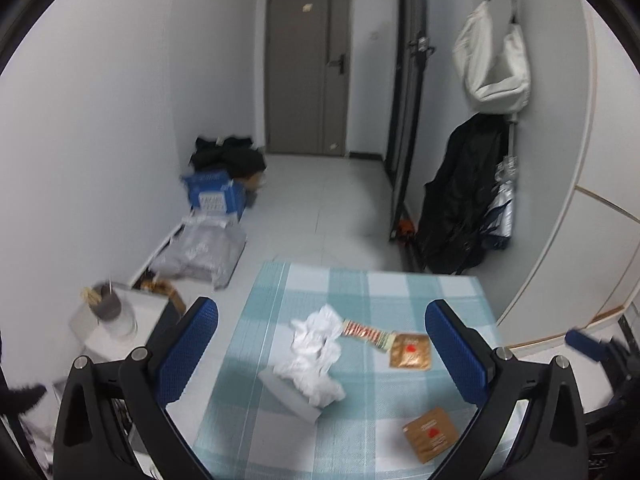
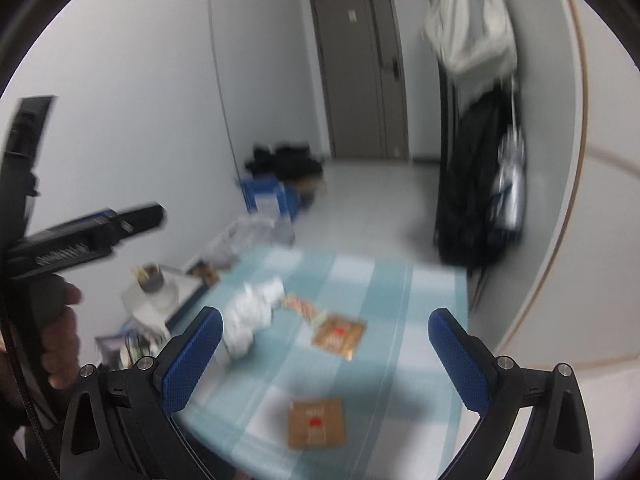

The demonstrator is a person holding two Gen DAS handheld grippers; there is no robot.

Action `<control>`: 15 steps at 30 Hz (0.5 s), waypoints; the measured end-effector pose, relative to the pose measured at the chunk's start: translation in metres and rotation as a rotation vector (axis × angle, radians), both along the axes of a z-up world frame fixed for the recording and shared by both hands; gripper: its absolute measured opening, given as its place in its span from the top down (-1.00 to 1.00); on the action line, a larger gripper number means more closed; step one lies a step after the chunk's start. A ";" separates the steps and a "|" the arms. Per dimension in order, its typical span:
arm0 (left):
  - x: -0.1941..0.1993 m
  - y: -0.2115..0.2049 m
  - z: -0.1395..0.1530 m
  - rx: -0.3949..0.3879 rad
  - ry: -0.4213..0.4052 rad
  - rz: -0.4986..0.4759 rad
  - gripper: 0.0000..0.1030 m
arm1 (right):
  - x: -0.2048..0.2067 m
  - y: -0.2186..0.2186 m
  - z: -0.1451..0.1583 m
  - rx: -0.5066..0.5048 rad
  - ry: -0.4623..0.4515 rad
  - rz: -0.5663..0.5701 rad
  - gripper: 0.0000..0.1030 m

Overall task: Collect trash
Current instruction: 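Move both open tools over the brown packets on the table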

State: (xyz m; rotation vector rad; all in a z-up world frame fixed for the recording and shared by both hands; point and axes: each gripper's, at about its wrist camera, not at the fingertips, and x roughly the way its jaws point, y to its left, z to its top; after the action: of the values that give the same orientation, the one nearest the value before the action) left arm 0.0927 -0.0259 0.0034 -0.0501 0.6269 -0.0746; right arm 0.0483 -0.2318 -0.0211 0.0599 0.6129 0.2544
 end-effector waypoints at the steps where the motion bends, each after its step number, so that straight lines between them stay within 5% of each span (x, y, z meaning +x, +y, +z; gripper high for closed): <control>1: 0.002 0.004 -0.006 -0.010 0.015 0.011 -0.98 | 0.002 -0.001 -0.008 0.004 0.038 -0.009 -1.00; 6: 0.009 0.014 -0.038 -0.019 0.081 0.058 -0.98 | 0.017 -0.003 -0.056 -0.001 0.241 -0.024 -1.00; 15: 0.017 0.023 -0.055 -0.057 0.188 0.023 -0.98 | 0.024 0.030 -0.115 -0.039 0.413 0.059 -1.00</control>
State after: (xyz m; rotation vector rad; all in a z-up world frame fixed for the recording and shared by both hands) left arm 0.1095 -0.0028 -0.0520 -0.1209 0.8120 -0.0656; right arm 0.0721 -0.2020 -0.1356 0.0574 1.0316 0.2901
